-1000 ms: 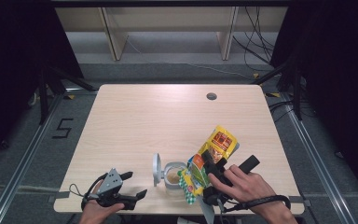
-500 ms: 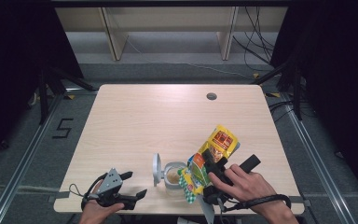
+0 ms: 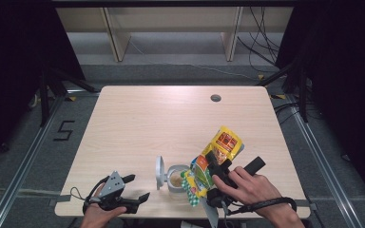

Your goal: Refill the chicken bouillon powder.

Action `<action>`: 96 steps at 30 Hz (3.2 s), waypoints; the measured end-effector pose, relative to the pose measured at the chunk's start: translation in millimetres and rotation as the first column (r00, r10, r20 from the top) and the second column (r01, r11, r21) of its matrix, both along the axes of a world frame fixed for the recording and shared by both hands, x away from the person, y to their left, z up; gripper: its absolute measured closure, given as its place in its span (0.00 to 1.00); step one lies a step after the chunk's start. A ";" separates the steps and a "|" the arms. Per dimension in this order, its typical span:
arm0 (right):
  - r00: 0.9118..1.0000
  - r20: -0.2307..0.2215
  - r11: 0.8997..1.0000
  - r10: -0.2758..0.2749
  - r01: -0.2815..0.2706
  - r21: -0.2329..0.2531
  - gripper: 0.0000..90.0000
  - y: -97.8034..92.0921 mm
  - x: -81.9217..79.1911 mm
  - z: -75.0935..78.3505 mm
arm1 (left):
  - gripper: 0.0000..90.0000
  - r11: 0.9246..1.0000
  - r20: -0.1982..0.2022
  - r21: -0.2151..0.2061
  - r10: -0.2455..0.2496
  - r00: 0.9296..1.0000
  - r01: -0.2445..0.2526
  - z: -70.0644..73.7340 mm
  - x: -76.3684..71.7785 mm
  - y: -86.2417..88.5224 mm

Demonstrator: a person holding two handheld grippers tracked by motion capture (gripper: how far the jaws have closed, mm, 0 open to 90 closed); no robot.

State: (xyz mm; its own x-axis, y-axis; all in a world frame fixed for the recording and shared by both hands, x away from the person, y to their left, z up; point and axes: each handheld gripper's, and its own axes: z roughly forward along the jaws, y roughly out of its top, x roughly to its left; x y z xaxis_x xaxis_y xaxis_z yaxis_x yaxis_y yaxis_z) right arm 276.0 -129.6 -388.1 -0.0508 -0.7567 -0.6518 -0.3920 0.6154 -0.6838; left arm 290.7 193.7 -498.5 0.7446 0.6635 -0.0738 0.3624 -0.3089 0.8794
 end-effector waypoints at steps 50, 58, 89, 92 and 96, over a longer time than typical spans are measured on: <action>1.000 -0.009 1.000 -0.003 0.003 0.006 0.64 -1.7 1.7 0.9 | 0.17 1.000 0.011 0.007 -0.009 1.000 0.009 0.0 1.0 1.2; 1.000 -0.006 1.000 -0.005 0.005 -0.003 0.64 -0.6 2.0 0.2 | 0.17 1.000 0.012 0.007 -0.009 1.000 0.009 0.1 0.9 1.2; 1.000 -0.014 1.000 -0.005 0.005 0.015 0.64 -0.8 2.6 0.1 | 0.17 1.000 0.003 0.015 -0.001 1.000 0.001 0.1 0.2 0.7; 1.000 -0.007 1.000 -0.007 0.007 0.005 0.64 -0.5 2.5 1.2 | 0.17 1.000 0.003 0.003 0.003 1.000 -0.003 -0.2 0.1 0.1; 1.000 -0.006 1.000 -0.011 0.011 0.015 0.64 -0.3 2.1 2.1 | 0.17 1.000 -0.011 0.003 0.013 1.000 -0.013 0.0 -1.0 0.0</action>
